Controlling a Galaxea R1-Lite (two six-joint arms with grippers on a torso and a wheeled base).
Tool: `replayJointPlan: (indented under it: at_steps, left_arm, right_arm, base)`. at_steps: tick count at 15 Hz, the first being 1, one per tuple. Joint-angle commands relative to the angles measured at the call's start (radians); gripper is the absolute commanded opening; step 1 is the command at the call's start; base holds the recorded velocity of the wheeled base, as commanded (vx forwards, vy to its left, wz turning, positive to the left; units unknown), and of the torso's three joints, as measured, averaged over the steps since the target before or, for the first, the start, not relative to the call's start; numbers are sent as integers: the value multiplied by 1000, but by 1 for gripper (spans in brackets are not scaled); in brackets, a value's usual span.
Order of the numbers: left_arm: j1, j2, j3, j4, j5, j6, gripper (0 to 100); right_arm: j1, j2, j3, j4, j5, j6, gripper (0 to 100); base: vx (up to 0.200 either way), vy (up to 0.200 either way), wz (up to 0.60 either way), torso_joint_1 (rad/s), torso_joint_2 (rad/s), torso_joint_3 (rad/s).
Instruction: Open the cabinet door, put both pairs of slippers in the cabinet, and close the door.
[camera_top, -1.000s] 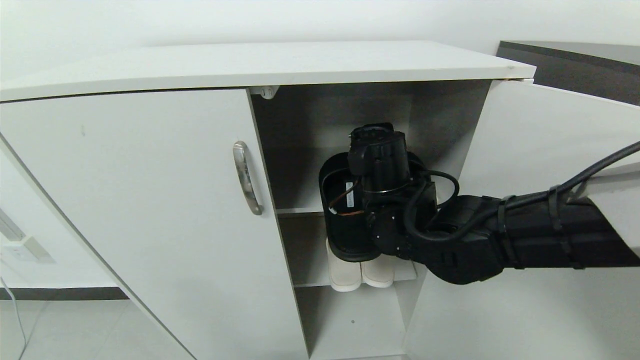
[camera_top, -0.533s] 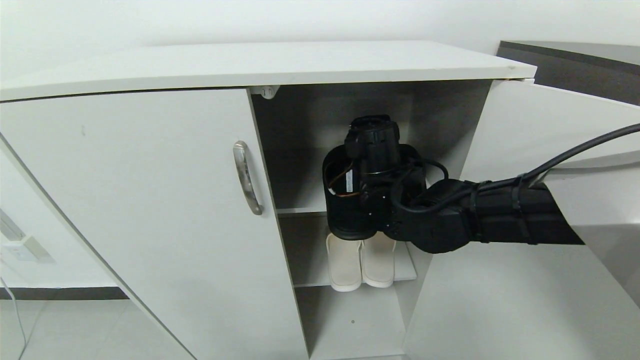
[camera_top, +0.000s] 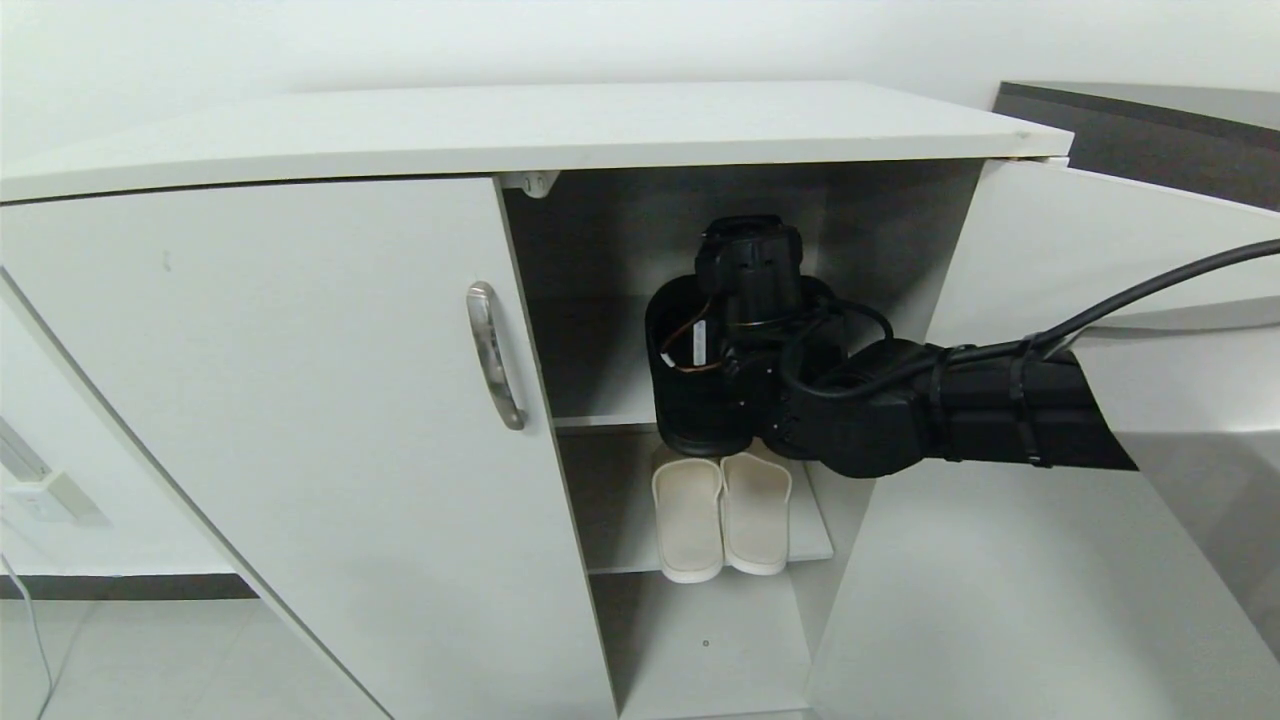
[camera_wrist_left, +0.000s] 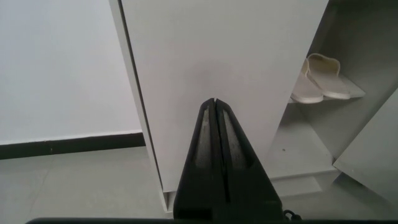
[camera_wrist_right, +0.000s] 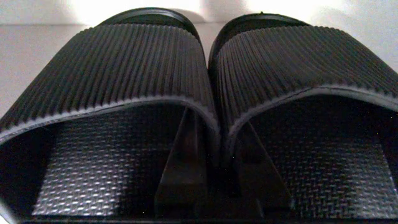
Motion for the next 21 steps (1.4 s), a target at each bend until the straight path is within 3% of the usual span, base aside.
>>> replayJointPlan:
  at_steps: [1, 9, 10, 15, 21]
  left_arm:
    - [0, 0, 1, 0, 0, 0, 0]
    - [0, 0, 0, 0, 0, -2, 0]
    - [0, -2, 0, 0, 0, -2, 0]
    - [0, -2, 1, 0, 0, -2, 0]
    - [0, 0, 1, 0, 0, -2, 0]
  right_arm:
    - [0, 15, -8, -4, 30, 0, 0]
    - [-15, 52, -69, 6, 50, -3, 0]
    - [-14, 52, -69, 10, 50, -3, 100]
    - [-6, 8, -8, 7, 45, -3, 100]
    - [55, -187, 245, -28, 39, 17, 100]
  base:
    - [0, 0, 0, 0, 0, 0]
    - [0, 0, 0, 0, 0, 0]
    - [0, 0, 0, 0, 0, 0]
    - [0, 0, 0, 0, 0, 0]
    - [0, 0, 0, 0, 0, 0]
